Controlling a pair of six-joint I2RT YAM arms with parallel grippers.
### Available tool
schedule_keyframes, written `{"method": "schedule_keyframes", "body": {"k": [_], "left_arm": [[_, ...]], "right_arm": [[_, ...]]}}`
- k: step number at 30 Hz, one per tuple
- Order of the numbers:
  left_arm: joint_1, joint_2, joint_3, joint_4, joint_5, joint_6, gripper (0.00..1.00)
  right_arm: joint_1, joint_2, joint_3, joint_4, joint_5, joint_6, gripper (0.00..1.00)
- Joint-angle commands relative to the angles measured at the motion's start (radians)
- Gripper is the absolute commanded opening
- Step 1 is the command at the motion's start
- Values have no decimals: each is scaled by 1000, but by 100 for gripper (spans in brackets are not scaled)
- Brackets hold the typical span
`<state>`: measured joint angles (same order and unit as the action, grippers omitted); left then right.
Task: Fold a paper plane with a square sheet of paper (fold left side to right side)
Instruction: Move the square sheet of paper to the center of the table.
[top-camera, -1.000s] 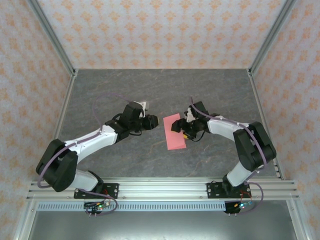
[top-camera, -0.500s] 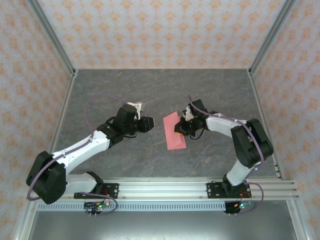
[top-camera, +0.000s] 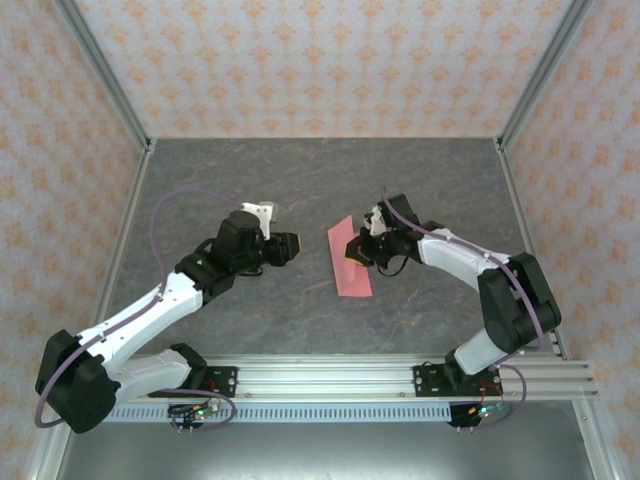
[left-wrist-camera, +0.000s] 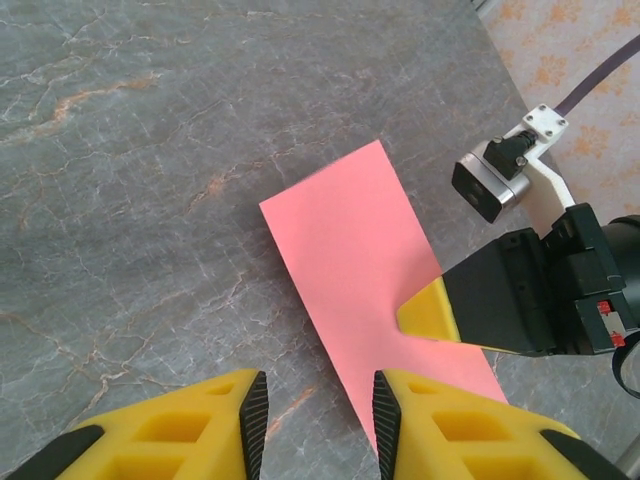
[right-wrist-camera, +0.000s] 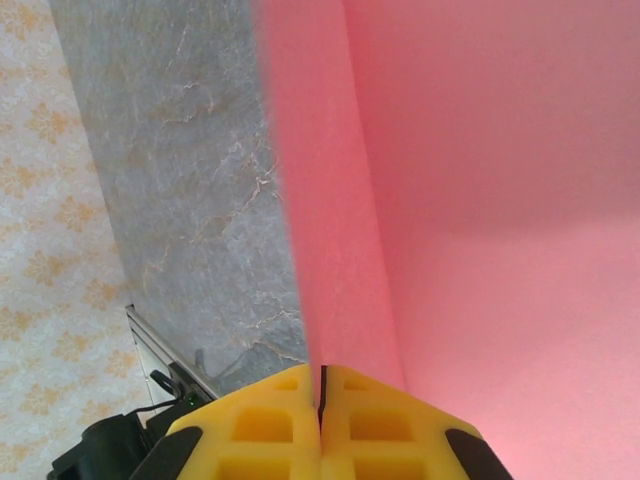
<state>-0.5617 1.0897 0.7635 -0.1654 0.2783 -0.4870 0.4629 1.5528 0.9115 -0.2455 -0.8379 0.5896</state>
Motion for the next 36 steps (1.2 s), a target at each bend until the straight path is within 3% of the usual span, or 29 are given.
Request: {"method": "schedule_keyframes", "body": {"k": [1, 11, 21, 28, 36], "left_arm": [[-4, -29, -4, -44, -38, 37, 37], [-4, -40, -11, -41, -46, 34, 38], [-4, -59, -14, -56, -57, 40, 38], [-3, -60, -15, -53, -50, 37, 39], [-4, -77, -41, -13, 8, 54, 41]], "right_arm": [[19, 0, 44, 20, 4, 41, 0], [41, -62, 119, -124, 67, -6, 0], [90, 56, 150, -104, 103, -36, 0], [99, 105, 83, 27, 121, 66, 0], [100, 154, 109, -20, 141, 23, 24]]}}
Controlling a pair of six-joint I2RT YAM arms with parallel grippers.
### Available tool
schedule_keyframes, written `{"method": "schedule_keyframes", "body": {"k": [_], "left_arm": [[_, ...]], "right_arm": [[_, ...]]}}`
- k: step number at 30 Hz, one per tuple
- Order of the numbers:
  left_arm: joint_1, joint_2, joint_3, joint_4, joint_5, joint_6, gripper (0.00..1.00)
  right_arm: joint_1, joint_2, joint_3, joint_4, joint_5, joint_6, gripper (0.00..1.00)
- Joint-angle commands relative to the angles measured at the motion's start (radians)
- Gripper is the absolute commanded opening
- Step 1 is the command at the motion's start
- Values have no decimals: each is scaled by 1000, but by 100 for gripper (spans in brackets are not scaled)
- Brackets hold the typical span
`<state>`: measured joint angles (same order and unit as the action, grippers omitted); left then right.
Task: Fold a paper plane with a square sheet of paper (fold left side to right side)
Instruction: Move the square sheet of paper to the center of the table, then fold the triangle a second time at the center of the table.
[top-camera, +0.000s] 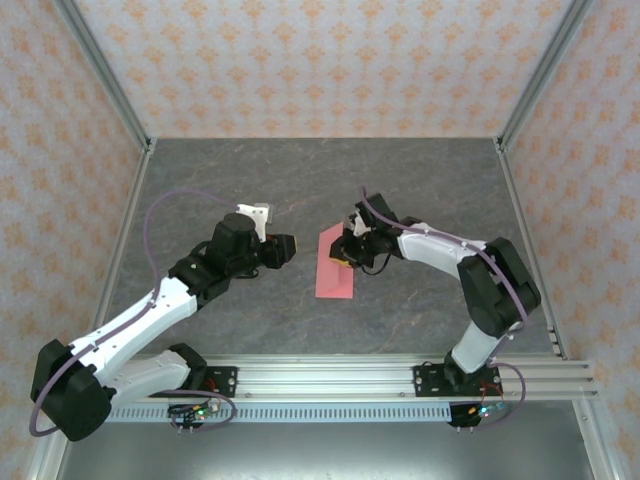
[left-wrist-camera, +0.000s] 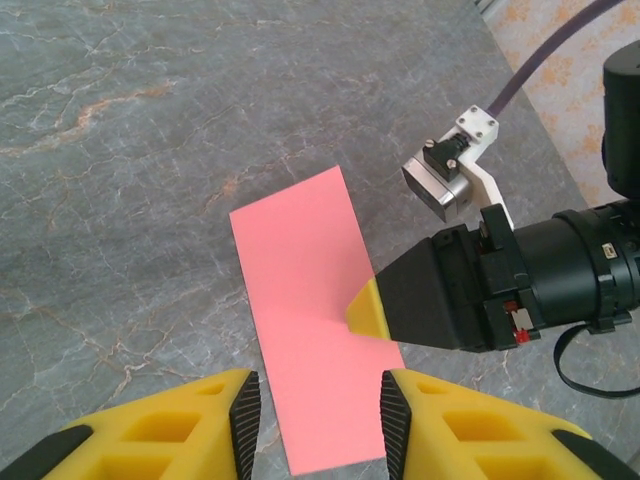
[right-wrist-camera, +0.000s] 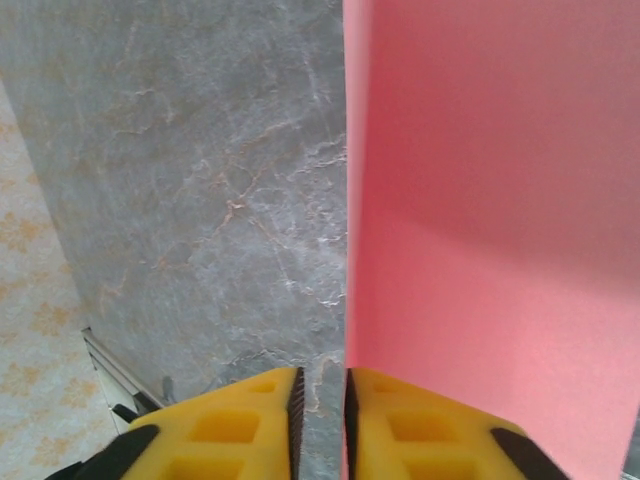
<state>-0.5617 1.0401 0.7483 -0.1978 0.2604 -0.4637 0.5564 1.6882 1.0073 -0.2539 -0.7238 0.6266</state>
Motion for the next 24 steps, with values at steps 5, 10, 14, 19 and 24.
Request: {"method": "schedule_keyframes", "body": {"k": [5, 10, 14, 19, 24], "left_arm": [[-53, -63, -52, 17, 52, 79, 45], [-188, -50, -74, 18, -15, 101, 48], [-301, 42, -58, 34, -109, 97, 50], [-406, 236, 47, 13, -225, 116, 53], [-467, 405, 145, -16, -343, 147, 60]], "right_arm": [[-10, 41, 41, -26, 39, -22, 30], [-53, 61, 66, -25, 15, -24, 31], [-79, 86, 97, -29, -7, -27, 31], [-87, 114, 136, -45, -17, -36, 31], [-88, 115, 148, -58, -1, -37, 32]]}}
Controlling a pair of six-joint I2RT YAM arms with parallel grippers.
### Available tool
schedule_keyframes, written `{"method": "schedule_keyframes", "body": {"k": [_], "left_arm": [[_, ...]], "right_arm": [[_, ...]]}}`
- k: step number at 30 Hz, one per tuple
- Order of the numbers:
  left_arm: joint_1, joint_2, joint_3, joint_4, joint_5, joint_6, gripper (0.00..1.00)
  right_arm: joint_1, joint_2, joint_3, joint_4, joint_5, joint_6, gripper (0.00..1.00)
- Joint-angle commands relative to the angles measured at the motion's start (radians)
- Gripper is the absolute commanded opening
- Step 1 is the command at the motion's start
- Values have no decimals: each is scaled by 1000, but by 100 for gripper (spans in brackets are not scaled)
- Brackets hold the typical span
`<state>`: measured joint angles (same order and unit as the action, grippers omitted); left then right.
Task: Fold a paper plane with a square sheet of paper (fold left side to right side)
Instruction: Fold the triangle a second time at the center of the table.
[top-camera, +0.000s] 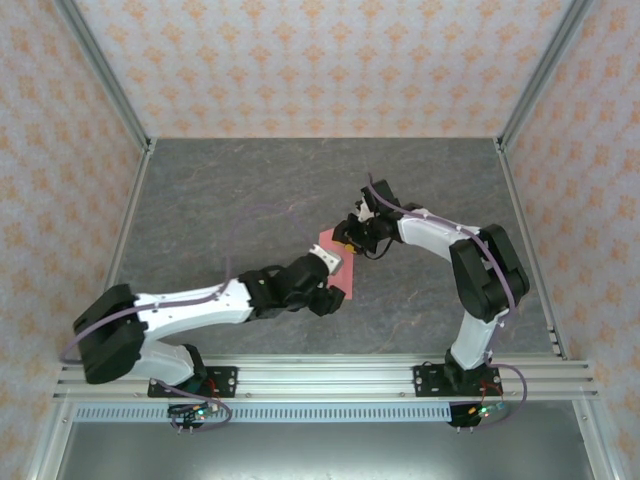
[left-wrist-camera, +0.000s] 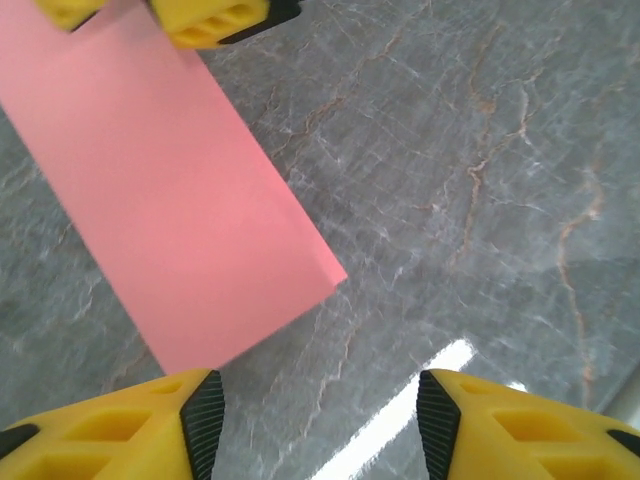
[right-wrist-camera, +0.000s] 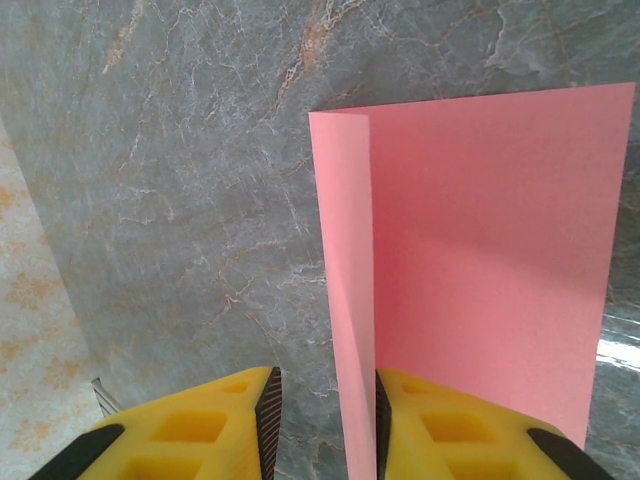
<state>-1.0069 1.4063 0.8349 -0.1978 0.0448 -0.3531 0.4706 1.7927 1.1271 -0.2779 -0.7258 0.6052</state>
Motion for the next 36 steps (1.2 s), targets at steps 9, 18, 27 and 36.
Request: {"method": "schedule_keyframes", "body": {"k": [9, 18, 27, 36], "left_arm": [[-36, 232, 152, -1, -223, 59, 65], [-43, 327, 231, -34, -302, 110, 60], [-42, 305, 206, -35, -297, 115, 23], [-43, 278, 188, -41, -251, 110, 9]], "right_arm": [[-2, 22, 24, -25, -7, -11, 32], [-3, 24, 15, -22, -10, -12, 32], [-3, 23, 20, -34, 3, -24, 33], [-11, -7, 42, -57, 47, -48, 43]]}}
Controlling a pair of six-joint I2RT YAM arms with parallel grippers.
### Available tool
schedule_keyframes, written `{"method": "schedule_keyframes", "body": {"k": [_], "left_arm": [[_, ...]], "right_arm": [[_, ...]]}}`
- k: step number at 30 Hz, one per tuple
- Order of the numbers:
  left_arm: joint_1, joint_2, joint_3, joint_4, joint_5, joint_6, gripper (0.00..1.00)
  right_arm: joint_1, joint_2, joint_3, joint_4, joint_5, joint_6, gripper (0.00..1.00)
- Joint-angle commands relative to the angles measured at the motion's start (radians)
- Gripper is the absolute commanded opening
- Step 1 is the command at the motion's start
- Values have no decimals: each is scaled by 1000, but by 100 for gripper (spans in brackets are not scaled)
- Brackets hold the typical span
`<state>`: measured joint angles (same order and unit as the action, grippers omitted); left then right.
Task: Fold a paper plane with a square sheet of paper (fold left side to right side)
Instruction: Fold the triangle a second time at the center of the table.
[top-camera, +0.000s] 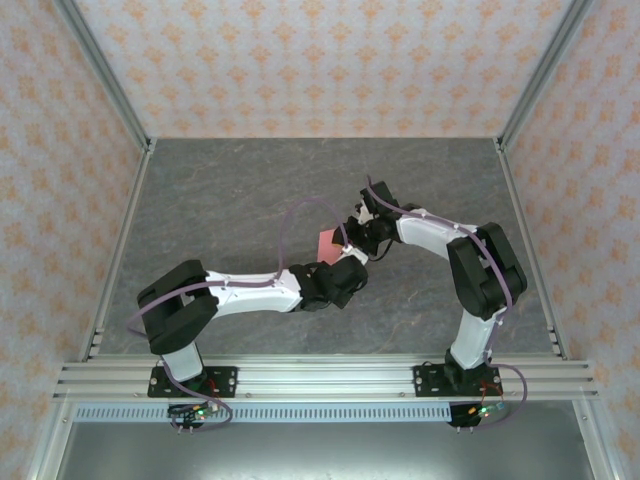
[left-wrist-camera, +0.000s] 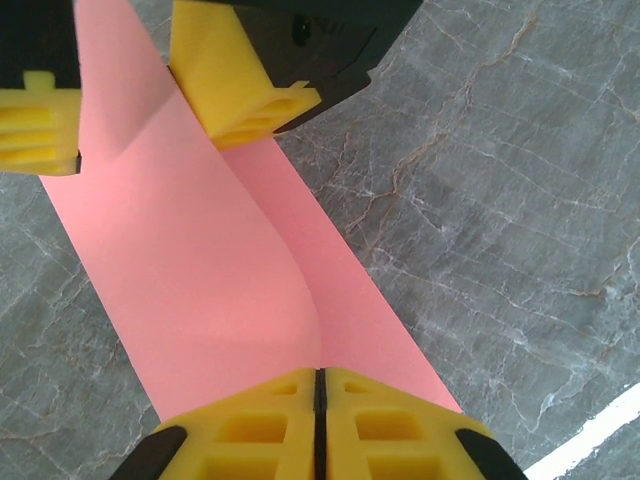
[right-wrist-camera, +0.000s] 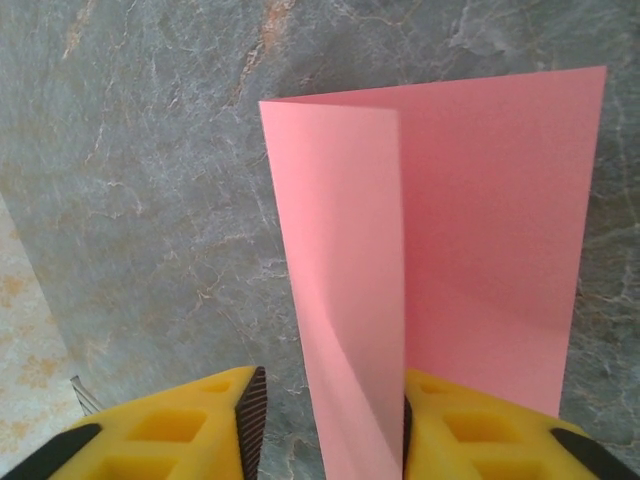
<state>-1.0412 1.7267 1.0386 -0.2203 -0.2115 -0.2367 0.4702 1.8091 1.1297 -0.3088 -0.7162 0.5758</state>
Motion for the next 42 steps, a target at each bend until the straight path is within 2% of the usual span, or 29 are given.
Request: {"method": "schedule_keyframes", "body": {"k": [1, 10, 15, 18, 21, 26, 28, 32, 38, 42], "left_arm": [[-9, -44, -17, -15, 12, -8, 8], [25, -71, -50, 29, 118, -41, 8], [82, -106, -94, 87, 224, -69, 8], [121, -127, -123, 122, 296, -82, 8], [164, -147, -149, 147, 367, -88, 7], [227, -164, -171, 169, 480, -90, 7], [241, -165, -176, 166, 504, -87, 7], [258, -161, -183, 158, 526, -79, 7], [284, -158, -189, 134, 526, -59, 7], [303, -144, -178, 104, 520, -36, 7]], "right_arm": [[-15, -38, 38, -25, 44, -19, 45], [-109, -256, -8, -38, 129, -26, 67], [-131, -398, -99, -82, 169, -65, 70], [-125, -457, -188, -72, 143, -72, 62], [-84, -492, -301, -34, 126, -51, 49], [45, -457, -438, 113, 123, 39, 18], [90, -427, -466, 169, 136, 70, 11], [154, -353, -467, 212, 148, 92, 6], [201, -287, -460, 211, 166, 108, 6], [210, -262, -456, 151, 198, 94, 6]]}}
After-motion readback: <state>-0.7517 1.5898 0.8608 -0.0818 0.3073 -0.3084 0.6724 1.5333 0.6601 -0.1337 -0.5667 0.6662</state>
